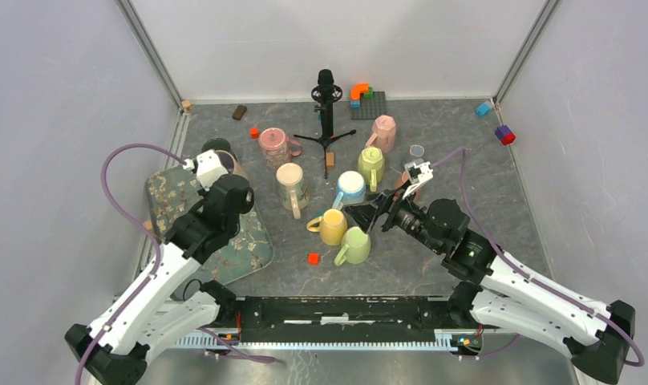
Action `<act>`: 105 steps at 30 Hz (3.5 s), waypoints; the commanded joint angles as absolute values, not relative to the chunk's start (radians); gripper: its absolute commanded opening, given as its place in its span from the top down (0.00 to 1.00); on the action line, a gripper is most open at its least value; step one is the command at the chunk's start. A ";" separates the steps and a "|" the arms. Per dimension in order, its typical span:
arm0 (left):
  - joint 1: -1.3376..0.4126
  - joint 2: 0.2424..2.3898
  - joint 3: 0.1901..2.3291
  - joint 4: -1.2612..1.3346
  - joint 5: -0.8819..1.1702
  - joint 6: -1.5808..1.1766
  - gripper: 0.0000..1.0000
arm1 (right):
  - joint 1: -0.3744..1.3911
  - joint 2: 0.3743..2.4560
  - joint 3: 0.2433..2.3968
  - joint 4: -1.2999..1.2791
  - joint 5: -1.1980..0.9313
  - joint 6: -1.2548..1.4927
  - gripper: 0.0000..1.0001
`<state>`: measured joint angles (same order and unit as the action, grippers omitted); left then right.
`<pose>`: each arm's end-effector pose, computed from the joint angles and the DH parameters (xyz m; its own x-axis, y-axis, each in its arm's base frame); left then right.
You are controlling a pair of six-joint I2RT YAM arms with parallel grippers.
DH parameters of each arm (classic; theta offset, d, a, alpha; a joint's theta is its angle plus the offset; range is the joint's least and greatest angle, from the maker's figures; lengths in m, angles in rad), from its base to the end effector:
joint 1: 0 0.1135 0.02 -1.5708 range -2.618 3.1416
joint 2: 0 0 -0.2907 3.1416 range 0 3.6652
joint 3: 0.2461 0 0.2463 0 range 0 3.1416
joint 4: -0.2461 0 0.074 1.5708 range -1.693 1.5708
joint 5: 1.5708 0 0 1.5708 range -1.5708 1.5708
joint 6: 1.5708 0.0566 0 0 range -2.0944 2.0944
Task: Turn the mug right side up
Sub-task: Place the cup on the tray, then turn over the cup at the center of the board.
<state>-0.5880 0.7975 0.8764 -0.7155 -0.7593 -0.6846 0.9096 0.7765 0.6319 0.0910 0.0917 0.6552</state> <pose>0.1405 -0.0468 0.3318 -0.3463 -0.3204 -0.8817 -0.3579 0.9139 -0.1915 0.1194 0.1451 0.3352 -0.4708 0.3830 -0.7948 -0.5586 0.5678 0.6046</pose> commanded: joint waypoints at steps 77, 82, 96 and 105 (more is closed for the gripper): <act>-0.396 0.802 0.756 -0.443 -0.015 -0.636 0.00 | 0.909 0.750 0.683 -0.571 0.774 0.691 0.02; -0.579 0.819 0.831 -0.466 -0.012 -0.632 0.00 | 0.842 0.881 0.722 -0.503 0.689 0.642 0.02; -0.904 0.880 0.890 -0.417 -0.080 -0.661 0.00 | 0.560 1.128 0.714 -0.281 0.407 0.586 0.07; -0.914 0.902 0.892 -0.392 -0.087 -0.661 0.00 | 0.455 1.257 0.724 -0.207 0.330 0.583 0.17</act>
